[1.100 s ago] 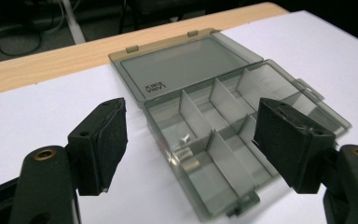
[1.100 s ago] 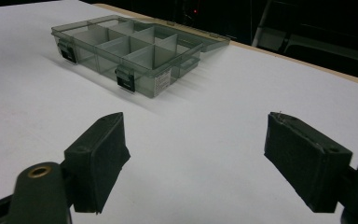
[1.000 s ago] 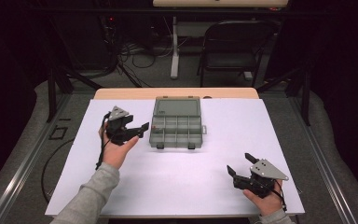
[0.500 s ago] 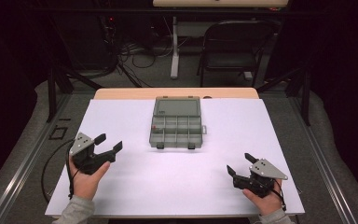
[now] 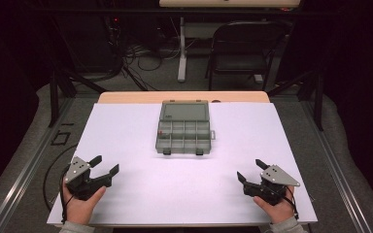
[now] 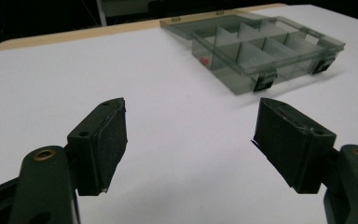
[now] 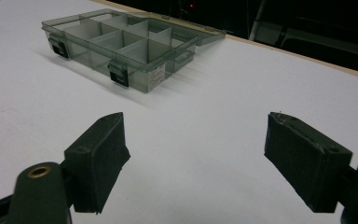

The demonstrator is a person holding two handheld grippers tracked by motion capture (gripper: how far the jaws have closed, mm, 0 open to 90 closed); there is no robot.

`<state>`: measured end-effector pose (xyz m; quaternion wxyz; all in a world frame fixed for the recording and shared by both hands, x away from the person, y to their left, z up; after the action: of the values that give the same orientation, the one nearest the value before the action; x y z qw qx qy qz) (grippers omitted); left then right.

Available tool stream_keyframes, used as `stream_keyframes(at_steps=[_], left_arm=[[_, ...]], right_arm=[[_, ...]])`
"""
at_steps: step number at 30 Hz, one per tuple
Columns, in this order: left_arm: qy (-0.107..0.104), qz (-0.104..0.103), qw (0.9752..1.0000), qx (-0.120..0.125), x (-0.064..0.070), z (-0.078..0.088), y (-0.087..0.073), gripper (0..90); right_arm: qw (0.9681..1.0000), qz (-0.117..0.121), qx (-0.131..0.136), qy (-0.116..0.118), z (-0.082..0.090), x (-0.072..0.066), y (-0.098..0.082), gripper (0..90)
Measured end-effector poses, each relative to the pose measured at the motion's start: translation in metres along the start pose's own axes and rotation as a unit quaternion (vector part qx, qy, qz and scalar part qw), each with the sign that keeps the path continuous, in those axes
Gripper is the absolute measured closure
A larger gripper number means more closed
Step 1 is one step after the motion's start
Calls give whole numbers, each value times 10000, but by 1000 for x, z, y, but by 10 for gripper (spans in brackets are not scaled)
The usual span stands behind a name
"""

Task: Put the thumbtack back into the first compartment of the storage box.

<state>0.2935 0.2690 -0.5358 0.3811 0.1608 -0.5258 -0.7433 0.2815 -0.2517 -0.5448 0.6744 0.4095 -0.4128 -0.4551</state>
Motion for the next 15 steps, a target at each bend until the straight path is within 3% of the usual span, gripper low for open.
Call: stream_keyframes(at_steps=[6, 15], left_arm=[[56, -106, 9998, -181, -3, -4, -5, 252], [69, 5, 9997, -222, -12, -6, -10, 252]], right_arm=[[10000, 19, -73, -7, -2, 0, -1, 207], [10000, 18, -85, -15, -2, 1, -1, 206]])
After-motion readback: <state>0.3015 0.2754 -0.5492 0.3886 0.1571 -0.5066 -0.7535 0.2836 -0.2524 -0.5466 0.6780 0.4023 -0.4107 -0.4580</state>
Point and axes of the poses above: each handheld gripper's, and its own axes: z roughly backward along the jaws, y roughly out of its top, x roughly to its right, the point moved 2 cm from there along -z, roughly forward along the jaws, and after that the axes turned 15 degrees about -y, right-handed, at the moved point
